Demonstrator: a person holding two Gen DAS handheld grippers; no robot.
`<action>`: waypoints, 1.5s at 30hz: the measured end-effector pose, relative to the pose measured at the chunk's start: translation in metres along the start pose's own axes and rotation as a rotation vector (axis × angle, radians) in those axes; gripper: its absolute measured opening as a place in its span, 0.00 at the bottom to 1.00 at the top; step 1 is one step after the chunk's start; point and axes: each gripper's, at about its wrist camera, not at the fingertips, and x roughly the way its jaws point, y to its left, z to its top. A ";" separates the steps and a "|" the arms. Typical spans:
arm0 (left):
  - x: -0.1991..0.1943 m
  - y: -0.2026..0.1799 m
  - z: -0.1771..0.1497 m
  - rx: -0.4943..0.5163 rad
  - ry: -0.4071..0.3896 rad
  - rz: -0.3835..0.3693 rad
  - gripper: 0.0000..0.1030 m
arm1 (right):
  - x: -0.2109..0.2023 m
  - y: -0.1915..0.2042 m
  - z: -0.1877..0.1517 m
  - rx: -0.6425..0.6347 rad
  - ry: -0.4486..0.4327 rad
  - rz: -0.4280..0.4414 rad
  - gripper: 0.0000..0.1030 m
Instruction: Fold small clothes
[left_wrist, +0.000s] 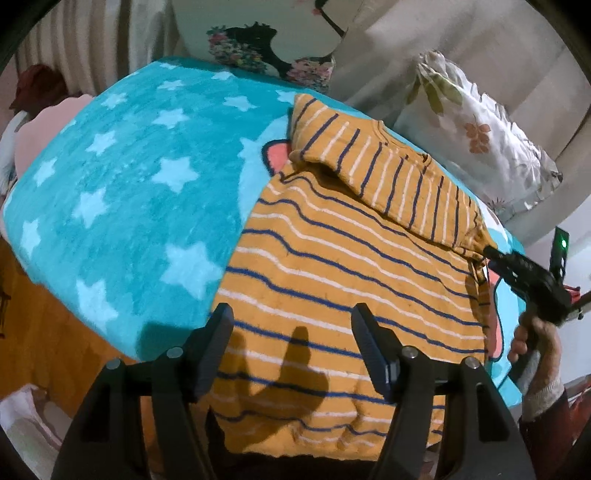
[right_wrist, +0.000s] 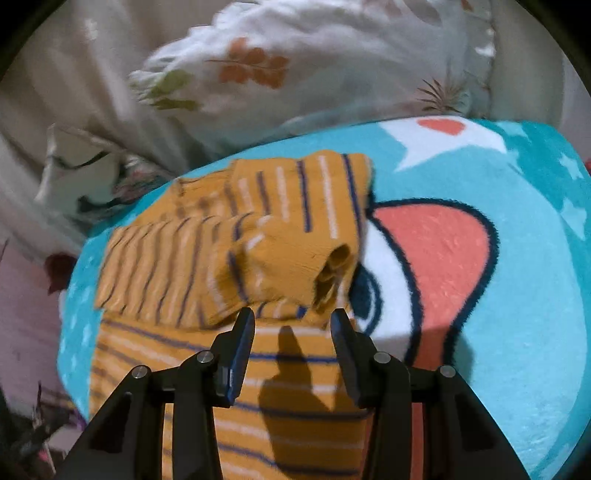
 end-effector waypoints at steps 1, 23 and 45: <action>0.004 0.001 0.004 0.002 0.006 -0.007 0.64 | 0.003 -0.001 0.002 0.013 -0.013 -0.014 0.46; 0.122 -0.027 0.150 0.273 0.033 -0.103 0.54 | 0.011 0.082 0.021 0.004 0.030 -0.027 0.35; 0.114 0.012 0.078 0.270 0.038 -0.085 0.62 | 0.010 0.038 -0.054 0.240 0.043 0.066 0.47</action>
